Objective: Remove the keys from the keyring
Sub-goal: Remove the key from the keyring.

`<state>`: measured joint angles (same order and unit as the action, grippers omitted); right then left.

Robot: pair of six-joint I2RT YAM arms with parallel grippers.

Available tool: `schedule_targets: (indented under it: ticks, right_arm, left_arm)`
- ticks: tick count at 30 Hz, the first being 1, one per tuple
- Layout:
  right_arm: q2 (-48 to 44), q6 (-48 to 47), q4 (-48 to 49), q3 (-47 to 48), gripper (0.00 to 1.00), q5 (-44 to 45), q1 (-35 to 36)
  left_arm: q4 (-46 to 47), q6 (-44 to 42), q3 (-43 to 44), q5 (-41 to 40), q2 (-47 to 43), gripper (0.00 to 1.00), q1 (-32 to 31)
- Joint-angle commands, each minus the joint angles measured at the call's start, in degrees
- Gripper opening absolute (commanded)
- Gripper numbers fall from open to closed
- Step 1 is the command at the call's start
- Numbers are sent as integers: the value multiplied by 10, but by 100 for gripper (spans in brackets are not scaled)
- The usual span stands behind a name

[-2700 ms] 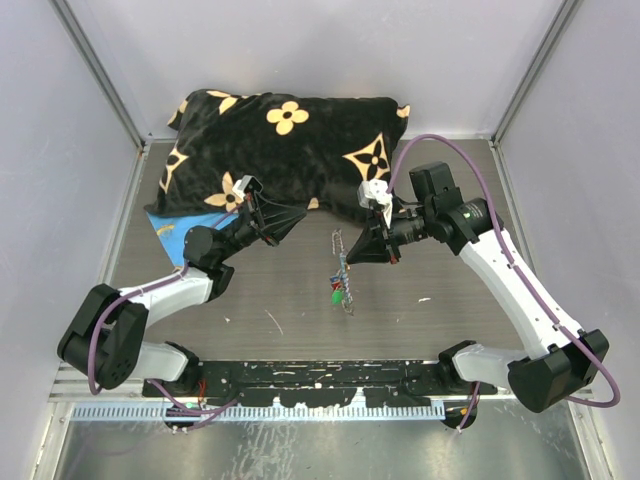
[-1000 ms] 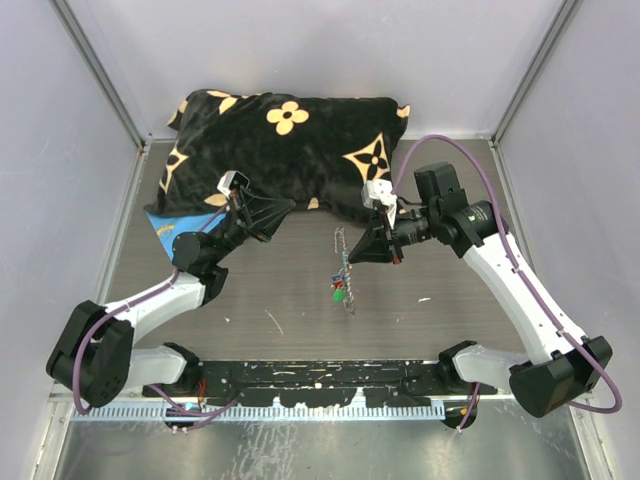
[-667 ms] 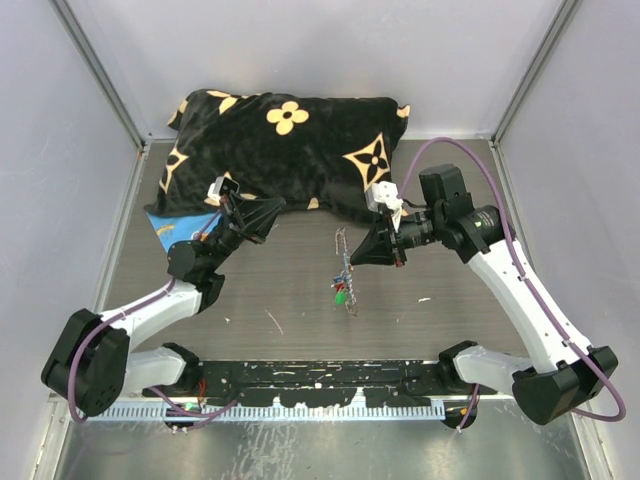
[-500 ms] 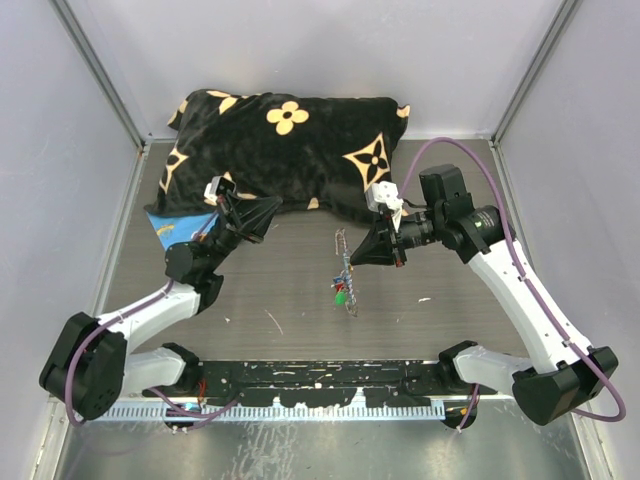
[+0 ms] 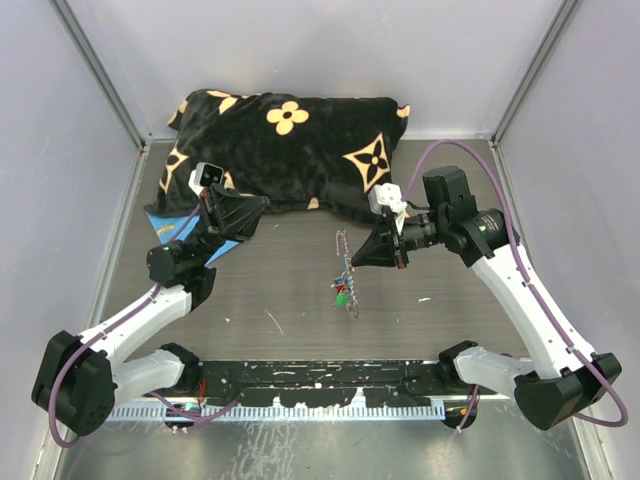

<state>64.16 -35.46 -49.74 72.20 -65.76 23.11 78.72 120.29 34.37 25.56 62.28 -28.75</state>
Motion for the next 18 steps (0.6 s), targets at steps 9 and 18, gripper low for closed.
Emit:
schedule_targets:
  ticks: [9, 18]
  right_arm:
    - [-24, 4, 26, 2, 1, -27, -3]
    - [-25, 3, 26, 3, 1, -25, -4]
  left_arm:
    - [32, 106, 22, 9, -10, 0, 3]
    - [32, 106, 26, 7, -13, 12, 2]
